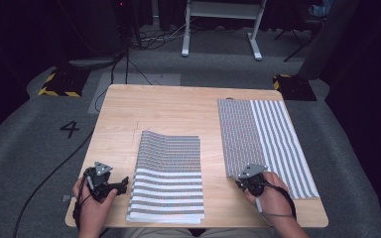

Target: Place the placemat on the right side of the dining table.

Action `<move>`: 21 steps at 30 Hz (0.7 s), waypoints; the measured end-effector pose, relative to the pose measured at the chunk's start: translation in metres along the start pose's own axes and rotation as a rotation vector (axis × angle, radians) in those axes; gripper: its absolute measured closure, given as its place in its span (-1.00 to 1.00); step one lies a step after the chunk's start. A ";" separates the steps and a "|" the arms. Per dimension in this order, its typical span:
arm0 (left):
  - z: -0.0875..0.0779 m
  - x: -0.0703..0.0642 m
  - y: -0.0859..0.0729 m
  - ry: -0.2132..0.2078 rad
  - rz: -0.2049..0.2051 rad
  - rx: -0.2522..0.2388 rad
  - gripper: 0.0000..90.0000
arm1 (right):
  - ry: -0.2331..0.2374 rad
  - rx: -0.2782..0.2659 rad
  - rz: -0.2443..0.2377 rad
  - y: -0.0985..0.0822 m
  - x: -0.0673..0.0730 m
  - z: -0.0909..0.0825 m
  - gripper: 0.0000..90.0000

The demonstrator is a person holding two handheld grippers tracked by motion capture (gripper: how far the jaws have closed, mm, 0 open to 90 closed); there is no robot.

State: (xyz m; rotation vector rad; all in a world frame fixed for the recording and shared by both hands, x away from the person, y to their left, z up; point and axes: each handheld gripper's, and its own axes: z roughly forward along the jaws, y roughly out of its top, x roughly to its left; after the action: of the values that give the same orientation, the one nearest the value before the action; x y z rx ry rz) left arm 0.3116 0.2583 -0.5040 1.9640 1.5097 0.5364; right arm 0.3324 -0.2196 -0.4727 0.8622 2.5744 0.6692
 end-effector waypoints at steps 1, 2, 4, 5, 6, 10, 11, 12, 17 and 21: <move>0.000 0.000 0.000 0.000 0.000 0.000 -0.84 | 0.004 0.004 0.004 0.000 0.001 0.000 0.83; 0.000 0.000 0.000 0.000 0.000 0.000 -0.84 | 0.007 0.001 0.010 0.000 0.001 0.000 0.78; 0.000 0.000 0.000 0.000 0.000 0.000 -0.84 | 0.023 -0.023 0.029 0.000 0.002 0.000 0.58; 0.000 0.000 0.000 0.000 0.000 0.000 -0.84 | 0.029 -0.032 0.038 0.000 0.002 -0.001 0.50; 0.000 0.000 0.000 0.000 0.000 0.000 -0.84 | 0.043 -0.057 0.053 0.000 0.002 -0.002 0.40; 0.000 0.000 0.000 0.006 0.001 -0.003 -0.84 | 0.098 -0.143 0.127 0.002 0.003 -0.011 0.23; 0.000 0.000 0.000 0.005 0.000 -0.004 -0.84 | 0.112 -0.169 0.134 0.003 0.002 -0.014 0.20; 0.000 0.000 0.000 0.006 0.002 -0.002 -0.84 | 0.120 -0.194 0.144 0.005 0.002 -0.018 0.19; -0.001 -0.001 -0.001 0.001 0.005 -0.002 -0.84 | 0.129 -0.264 0.157 0.014 0.001 -0.034 0.16; -0.003 -0.001 -0.002 -0.011 0.012 0.000 -0.83 | 0.138 -0.298 0.157 0.025 0.002 -0.040 0.16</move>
State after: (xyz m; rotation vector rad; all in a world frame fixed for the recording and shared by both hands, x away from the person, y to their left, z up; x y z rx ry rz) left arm 0.3081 0.2586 -0.5037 1.9745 1.4919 0.5301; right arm 0.3242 -0.2138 -0.4268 0.9510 2.4512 1.1618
